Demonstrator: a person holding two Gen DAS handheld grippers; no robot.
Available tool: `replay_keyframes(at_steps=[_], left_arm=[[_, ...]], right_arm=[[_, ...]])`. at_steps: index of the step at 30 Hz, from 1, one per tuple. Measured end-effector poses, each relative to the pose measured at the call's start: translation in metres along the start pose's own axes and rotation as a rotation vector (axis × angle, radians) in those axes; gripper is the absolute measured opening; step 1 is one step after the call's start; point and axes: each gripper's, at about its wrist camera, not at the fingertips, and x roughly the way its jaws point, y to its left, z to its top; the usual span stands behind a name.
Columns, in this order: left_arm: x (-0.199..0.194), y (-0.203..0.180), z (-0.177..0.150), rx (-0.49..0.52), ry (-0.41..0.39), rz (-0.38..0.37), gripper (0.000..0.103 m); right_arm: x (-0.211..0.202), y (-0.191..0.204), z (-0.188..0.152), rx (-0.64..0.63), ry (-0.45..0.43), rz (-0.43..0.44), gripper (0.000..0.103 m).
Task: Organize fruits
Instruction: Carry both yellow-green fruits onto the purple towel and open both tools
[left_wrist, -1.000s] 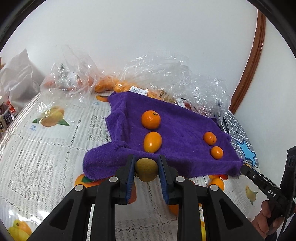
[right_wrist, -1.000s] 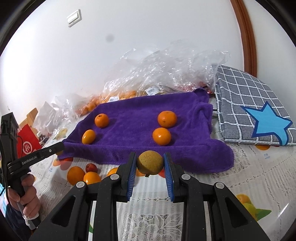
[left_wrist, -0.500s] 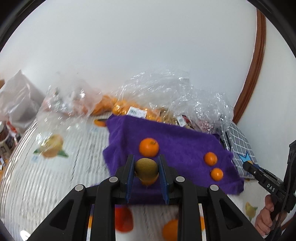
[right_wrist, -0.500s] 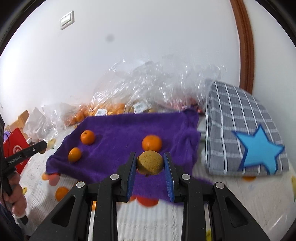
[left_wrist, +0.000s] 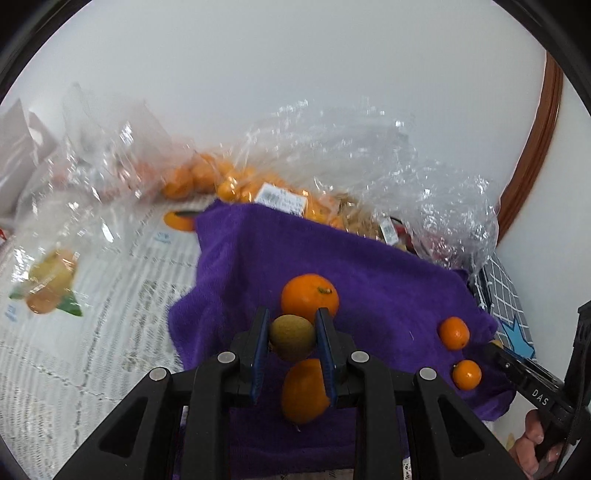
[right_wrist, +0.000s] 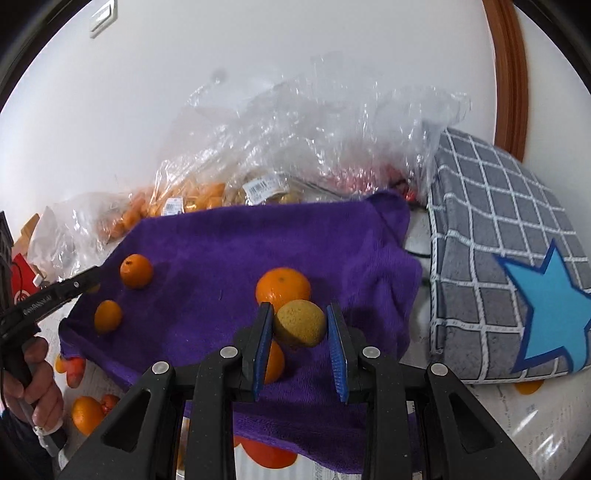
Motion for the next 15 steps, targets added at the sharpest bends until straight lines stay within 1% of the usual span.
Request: replay_keyframes(at_steps=[2, 6, 9, 15], left_arm=[[0.002, -0.001, 0.000, 0.001, 0.000, -0.022, 0.024], [0.006, -0.004, -0.002, 0.012, 0.011, -0.026, 0.024], [0.007, -0.006, -0.003, 0.019, 0.003, -0.016, 0.024], [0.008, -0.006, -0.003, 0.019, 0.000, -0.009, 0.024]], right_arm=[[0.003, 0.000, -0.002, 0.007, 0.008, 0.004, 0.029], [0.005, 0.001, -0.004, 0.010, 0.007, 0.015, 0.029], [0.009, 0.001, -0.005, 0.008, 0.017, 0.021, 0.029], [0.012, 0.001, -0.006, 0.013, 0.023, -0.001, 0.029]])
